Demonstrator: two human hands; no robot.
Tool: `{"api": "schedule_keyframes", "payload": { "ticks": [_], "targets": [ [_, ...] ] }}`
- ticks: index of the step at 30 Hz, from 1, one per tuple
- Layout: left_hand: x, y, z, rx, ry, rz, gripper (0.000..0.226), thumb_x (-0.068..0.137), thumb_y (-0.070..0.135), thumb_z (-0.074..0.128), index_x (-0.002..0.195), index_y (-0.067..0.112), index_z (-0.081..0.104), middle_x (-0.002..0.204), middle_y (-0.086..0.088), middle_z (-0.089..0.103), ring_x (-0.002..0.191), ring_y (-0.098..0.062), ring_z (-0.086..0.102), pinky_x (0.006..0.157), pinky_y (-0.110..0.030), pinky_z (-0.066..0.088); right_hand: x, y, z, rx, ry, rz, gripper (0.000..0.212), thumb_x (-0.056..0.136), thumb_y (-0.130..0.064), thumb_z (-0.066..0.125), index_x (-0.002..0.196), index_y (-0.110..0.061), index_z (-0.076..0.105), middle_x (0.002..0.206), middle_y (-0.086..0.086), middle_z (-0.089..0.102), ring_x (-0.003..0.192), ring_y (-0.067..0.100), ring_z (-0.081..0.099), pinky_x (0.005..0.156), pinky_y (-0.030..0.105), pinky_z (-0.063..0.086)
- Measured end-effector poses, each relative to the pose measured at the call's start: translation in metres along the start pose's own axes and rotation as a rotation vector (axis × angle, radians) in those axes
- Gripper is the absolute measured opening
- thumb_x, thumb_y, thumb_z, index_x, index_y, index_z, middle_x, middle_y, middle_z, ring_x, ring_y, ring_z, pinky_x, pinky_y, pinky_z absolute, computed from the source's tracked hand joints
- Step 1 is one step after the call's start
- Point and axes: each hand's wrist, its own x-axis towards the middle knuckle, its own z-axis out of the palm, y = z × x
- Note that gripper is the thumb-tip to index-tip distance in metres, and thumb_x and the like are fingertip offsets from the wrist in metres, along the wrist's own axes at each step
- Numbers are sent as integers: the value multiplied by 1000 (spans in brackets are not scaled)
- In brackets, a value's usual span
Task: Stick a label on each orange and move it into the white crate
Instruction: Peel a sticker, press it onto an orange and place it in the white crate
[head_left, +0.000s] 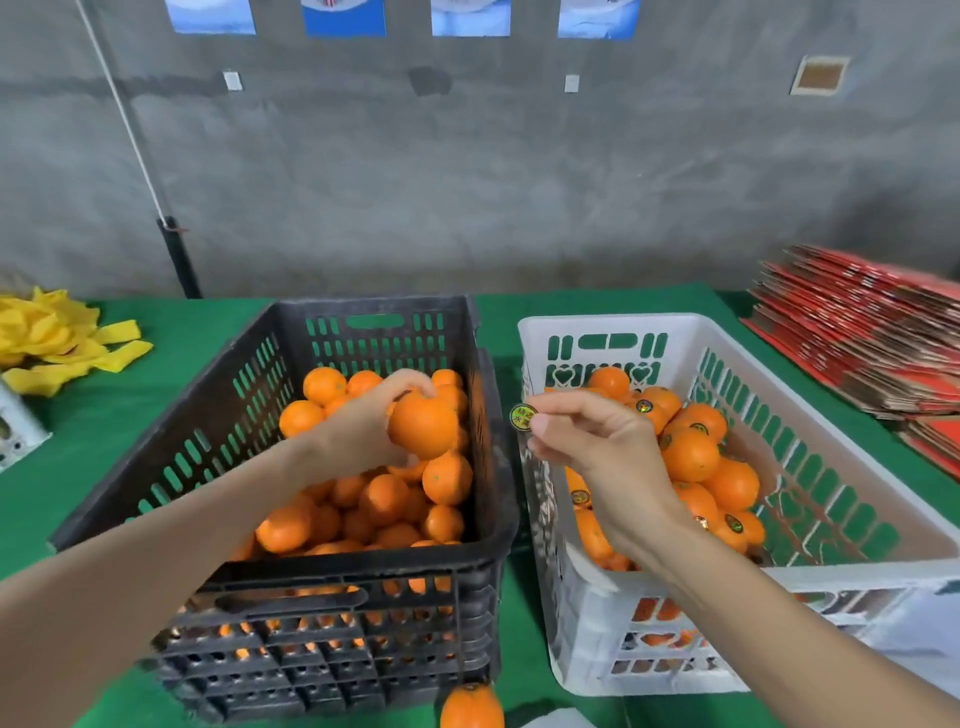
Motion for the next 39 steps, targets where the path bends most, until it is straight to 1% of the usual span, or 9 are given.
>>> {"api": "schedule_keyframes", "payload": {
  "ticks": [3,8,13,16,20,24,32,36,39],
  "targets": [
    [-19,18,-4,-270,105,83,69,70,-20,71,110,29,44,106,1,52,75,3,62,60,-15,49,-5,-9,-11,4,-12,-10,26,80,4,65,73,-21,72,65,-5,68,65,9,62,71,24,54],
    [-53,62,15,-494,165,165,75,67,-21,73,112,33,48,122,4,52,94,-14,67,71,-26,55,-22,-26,-21,67,-169,-85,8,63,-16,70,71,-20,71,66,-7,67,66,4,62,68,17,52],
    [-69,98,49,-1065,-15,-27,65,65,-4,74,119,30,60,118,-10,66,100,-42,66,74,-34,58,-37,-42,-39,70,-299,-122,9,64,-21,68,72,-20,73,69,-7,67,67,3,62,65,16,51],
    [-70,116,68,-1216,-54,-84,69,61,23,89,124,22,59,121,-18,64,92,-37,69,70,-33,58,-43,-49,-50,42,-318,-122,7,67,-19,66,71,-19,71,65,-7,65,62,2,58,59,13,47],
    [-67,131,89,-1122,20,-124,47,74,28,67,121,25,61,124,-13,62,90,-27,70,69,-30,57,-50,-56,-64,-58,-318,-156,14,75,-10,67,69,-22,71,68,-2,63,64,6,55,60,15,46],
    [-68,134,104,-1012,18,-108,48,74,28,70,121,30,60,118,-6,68,97,-28,68,80,-38,59,-55,-62,-75,-235,-322,-257,21,82,-1,67,76,-21,69,74,8,62,69,14,55,65,20,49],
    [-69,139,117,-934,3,-74,44,78,20,73,120,27,61,117,-12,67,95,-28,65,90,-50,52,-63,-52,-85,-595,-175,-502,22,77,-9,74,85,-26,65,67,-6,53,61,9,47,58,26,43],
    [-68,126,123,-867,-37,-49,35,80,27,66,115,33,65,112,-3,69,93,-15,67,70,-26,54,-62,-46,-92,-504,-256,-240,76,68,-26,82,127,-46,39,90,-2,52,66,4,50,65,20,48],
    [-60,112,128,-797,-25,-65,31,95,29,58,125,34,59,126,-6,63,110,-23,64,83,-37,53,-70,-33,-88,-448,-306,-210,48,80,-27,73,122,-38,51,105,-7,57,84,2,56,74,22,51]
  ]
}}
